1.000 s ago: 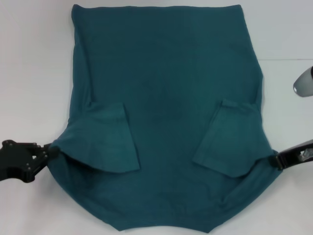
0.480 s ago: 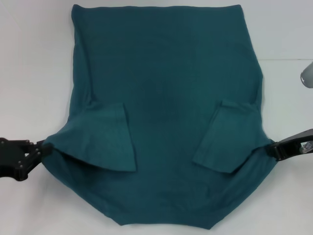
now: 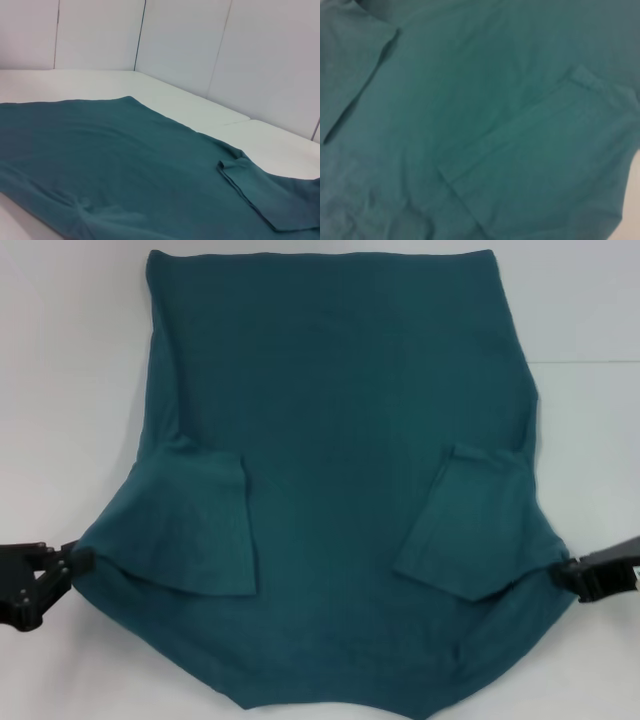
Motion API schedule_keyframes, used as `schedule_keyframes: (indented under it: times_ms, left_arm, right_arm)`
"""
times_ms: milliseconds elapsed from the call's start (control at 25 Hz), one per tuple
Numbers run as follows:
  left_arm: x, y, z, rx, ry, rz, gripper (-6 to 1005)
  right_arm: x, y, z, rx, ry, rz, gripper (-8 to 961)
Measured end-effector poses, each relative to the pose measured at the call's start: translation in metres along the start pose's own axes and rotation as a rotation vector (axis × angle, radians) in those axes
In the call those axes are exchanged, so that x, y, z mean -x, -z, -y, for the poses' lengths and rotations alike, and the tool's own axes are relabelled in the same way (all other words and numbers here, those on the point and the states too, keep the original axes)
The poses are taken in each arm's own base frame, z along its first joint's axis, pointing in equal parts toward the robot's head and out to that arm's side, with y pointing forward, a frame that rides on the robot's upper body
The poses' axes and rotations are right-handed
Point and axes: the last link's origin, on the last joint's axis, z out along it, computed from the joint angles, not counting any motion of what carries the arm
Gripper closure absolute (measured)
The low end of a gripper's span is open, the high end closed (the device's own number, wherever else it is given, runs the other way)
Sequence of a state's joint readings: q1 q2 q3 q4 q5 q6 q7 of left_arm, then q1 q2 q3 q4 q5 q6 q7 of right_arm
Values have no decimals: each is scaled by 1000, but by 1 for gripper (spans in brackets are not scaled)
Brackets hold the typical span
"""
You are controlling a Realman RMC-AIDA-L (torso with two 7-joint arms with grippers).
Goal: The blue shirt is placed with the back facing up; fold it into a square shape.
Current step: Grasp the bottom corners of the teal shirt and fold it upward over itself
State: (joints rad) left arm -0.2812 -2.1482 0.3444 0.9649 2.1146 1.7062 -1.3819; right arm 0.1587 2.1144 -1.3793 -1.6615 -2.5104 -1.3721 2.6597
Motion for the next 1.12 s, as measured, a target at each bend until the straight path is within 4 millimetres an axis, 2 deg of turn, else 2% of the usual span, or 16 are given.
schedule_keyframes:
  times_ms: [1120]
  left_arm:
    - [36,22,-20,-10,17,7,954]
  right_arm:
    - [-63,23,10,85,-39,58,937]
